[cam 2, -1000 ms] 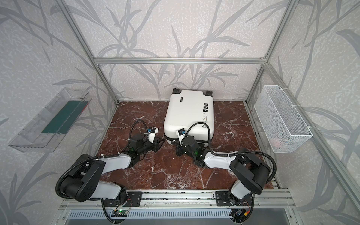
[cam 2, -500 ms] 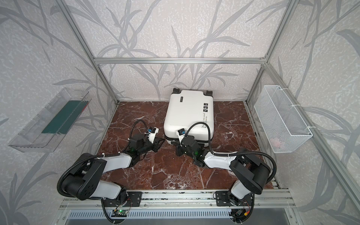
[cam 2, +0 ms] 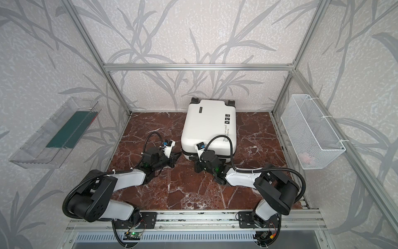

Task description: Pack the luggage

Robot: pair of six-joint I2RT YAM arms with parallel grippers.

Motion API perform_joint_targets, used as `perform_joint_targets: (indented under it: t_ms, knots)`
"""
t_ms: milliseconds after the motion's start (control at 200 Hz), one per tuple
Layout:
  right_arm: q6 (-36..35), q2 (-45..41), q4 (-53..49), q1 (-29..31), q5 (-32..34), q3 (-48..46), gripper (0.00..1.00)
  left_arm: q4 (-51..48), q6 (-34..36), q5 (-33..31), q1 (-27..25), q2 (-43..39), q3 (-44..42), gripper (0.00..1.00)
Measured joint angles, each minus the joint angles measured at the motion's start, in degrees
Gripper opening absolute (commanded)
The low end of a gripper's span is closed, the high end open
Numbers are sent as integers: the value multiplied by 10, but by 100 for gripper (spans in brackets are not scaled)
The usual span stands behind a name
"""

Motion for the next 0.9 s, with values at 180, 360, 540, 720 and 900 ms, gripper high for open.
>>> perform_joint_targets:
  t_ms: [180,360,540,720,900]
  knots:
    - [0,0,0,0,0,0,0,-47,-12,-11,-7,-35,0,0]
    - [1,1,0,0,-1,1,0,-75,-21,-35,-26,-73,-1,0]
    - [2,4,0,0,-3,5,0,-83,-22,-83,-37,-95,-12,35]
    - [3,6,-1,0,-4,7,0,-93,-16,-129,-41,-97,-23,40]
    - [3,6,-1,0,-4,7,0,-82,-8,-148,-42,-80,-23,41]
